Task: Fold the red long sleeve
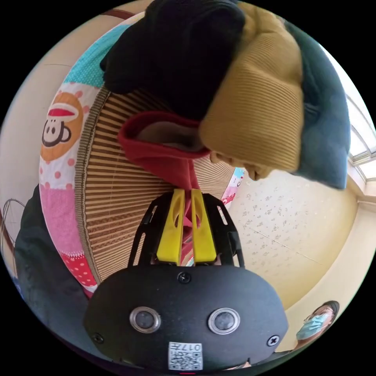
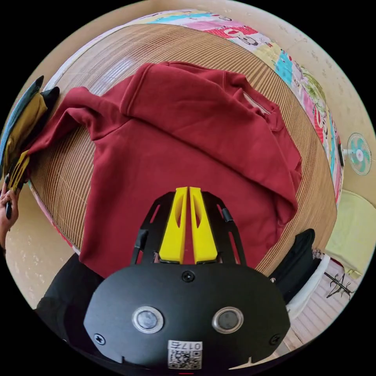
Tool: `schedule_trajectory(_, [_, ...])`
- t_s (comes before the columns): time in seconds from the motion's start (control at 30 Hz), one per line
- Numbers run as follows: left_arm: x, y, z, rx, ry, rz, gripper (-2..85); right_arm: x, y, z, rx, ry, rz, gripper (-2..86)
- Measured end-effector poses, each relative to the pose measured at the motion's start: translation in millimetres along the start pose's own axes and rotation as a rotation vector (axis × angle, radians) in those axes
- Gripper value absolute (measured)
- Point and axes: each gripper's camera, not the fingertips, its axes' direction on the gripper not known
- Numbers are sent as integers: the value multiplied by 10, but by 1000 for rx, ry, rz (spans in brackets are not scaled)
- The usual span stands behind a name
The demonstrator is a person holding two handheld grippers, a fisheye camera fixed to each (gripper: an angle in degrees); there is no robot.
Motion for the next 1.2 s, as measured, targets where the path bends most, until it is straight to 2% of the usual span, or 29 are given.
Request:
schedule_trajectory(0.1, [199,402,-7,-6,-105,138,34,253,405,-112,-18,-28,63,8])
schedule_trajectory(0.2, [692,875,-131,63,-170,380,34,707,762,-184,-52,-43,127,6])
schedule_trajectory(0.3, [1380,1474,-61,98,-219,707,35,1313,1078,-266,-76,-93,280,5])
schedule_trajectory(0.33, [1670,1802,133,74,-233,882,35,1558,1206,-303,-77,-131,351,5])
schedule_trajectory(0.37, [1906,2179,415,29,-242,1039,35,1669,1268,-321,-75,-149,383,5])
schedule_trajectory(0.4, [1997,2389,583,5,-246,1109,35,1868,1391,-363,-68,-182,444,5])
schedule_trajectory(0.47, [2137,3324,1384,-118,-248,1363,37,2105,1574,-431,-49,-215,522,5])
schedule_trajectory(0.5, [2118,3580,1610,-158,-249,1418,38,2224,1690,-470,-43,-230,565,6])
schedule_trajectory(0.57, [1830,4626,2517,-347,-277,1637,45,2342,1840,-521,-41,-253,603,7])
schedule_trajectory(0.63, [1413,5267,3147,-531,-364,1720,57,2446,2022,-606,-47,-255,611,11])
schedule_trajectory(0.7, [938,5630,3504,-689,-413,1737,69,2518,2171,-664,-60,-244,599,18])
schedule_trajectory(0.8, [258,5567,3522,-725,-501,1642,76,2708,2494,-713,-74,-316,582,50])
schedule_trajectory(0.9, [-401,4939,3306,-744,-621,1414,100,2943,2844,-685,-81,-450,596,94])
schedule_trajectory(1.0, [-1078,4219,2982,-676,-821,1193,127,3071,3079,-598,-107,-549,599,119])
schedule_trajectory(1.07, [-1619,3907,2889,-734,-933,1086,135,3042,3114,-508,-152,-630,555,123])
schedule_trajectory(1.1, [-1745,3874,2898,-760,-963,1075,135,2992,3117,-462,-192,-644,527,119])
schedule_trajectory(1.17, [-2112,3913,3007,-880,-1075,1131,117,2984,3108,-565,-211,-532,534,95])
schedule_trajectory(1.2, [-2119,3947,3019,-871,-1102,1176,105,3000,3054,-629,-252,-493,513,65])
